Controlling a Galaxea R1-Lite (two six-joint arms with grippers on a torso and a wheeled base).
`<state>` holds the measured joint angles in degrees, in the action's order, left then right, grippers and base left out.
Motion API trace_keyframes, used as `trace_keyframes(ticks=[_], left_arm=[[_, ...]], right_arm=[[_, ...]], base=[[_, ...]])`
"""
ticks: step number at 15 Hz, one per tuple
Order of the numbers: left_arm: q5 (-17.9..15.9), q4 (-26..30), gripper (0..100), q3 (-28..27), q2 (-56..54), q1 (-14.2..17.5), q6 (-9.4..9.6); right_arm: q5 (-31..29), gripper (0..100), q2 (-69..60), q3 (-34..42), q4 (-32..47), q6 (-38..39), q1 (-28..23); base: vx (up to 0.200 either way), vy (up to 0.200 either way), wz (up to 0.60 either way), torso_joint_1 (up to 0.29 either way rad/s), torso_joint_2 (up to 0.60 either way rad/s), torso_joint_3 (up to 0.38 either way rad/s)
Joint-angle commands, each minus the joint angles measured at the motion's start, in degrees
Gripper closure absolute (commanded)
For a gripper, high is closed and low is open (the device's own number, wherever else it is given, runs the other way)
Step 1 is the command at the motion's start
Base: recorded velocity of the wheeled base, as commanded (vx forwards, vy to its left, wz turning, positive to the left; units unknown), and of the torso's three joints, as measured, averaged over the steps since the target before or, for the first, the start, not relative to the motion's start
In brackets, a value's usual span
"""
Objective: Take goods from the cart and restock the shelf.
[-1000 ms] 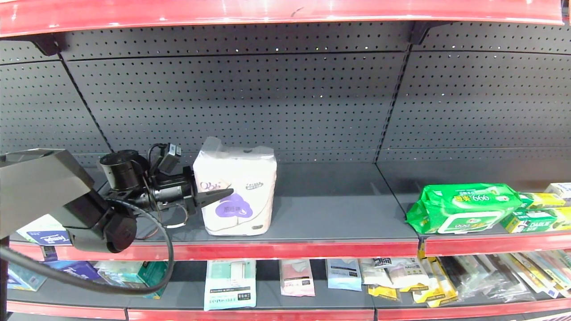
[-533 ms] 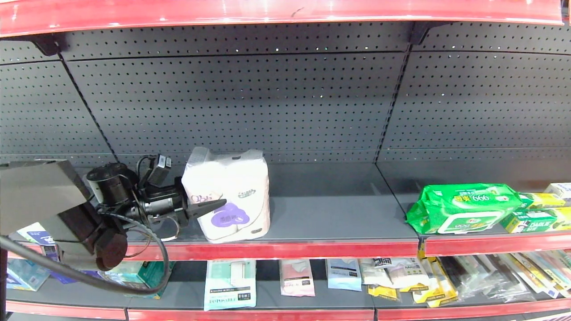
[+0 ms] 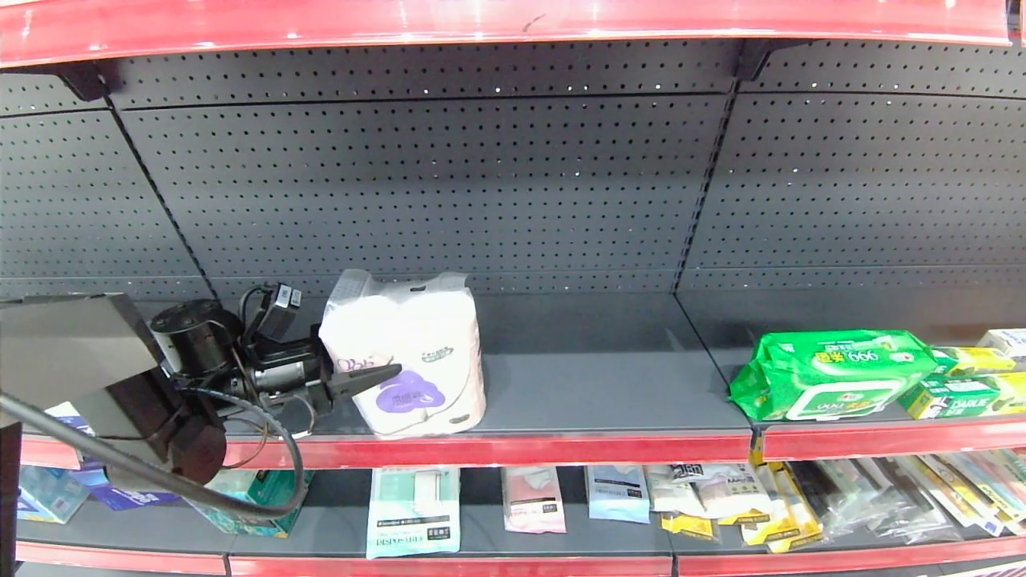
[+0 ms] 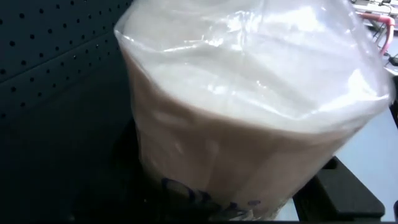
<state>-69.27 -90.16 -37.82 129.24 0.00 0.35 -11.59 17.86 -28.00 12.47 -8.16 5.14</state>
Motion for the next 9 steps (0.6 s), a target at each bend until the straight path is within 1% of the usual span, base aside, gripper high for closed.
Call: trace_keyframes(ticks=[1, 6, 8, 9], left_arm=[[-0.1, 0.2, 100, -0.1, 0.6, -0.1, 0.00], [-0.3, 0.2, 100, -1.0, 0.6, -0.7, -0.27], [-2.4, 0.2, 100, -2.0, 0.7, -0.9, -0.18], [-2.5, 0.2, 100, -3.1, 0.9, -0.9, -0.09]], right_arm=[[0.0, 100, 0.1, -0.1, 0.0, 0.0, 0.0], [-0.1, 100, 0.2, -0.2, 0.0, 0.0, 0.0], [0.0, 100, 0.1, -0.2, 0.0, 0.0, 0.0], [-0.1, 100, 0.1, -0.2, 0.0, 0.0, 0.0]], base=[[0.000, 0.000, 0.00, 0.000, 0.00, 0.000], [0.000, 0.000, 0.00, 0.000, 0.00, 0.000], [0.000, 0.000, 0.00, 0.000, 0.00, 0.000], [0.000, 0.000, 0.00, 0.000, 0.00, 0.000]])
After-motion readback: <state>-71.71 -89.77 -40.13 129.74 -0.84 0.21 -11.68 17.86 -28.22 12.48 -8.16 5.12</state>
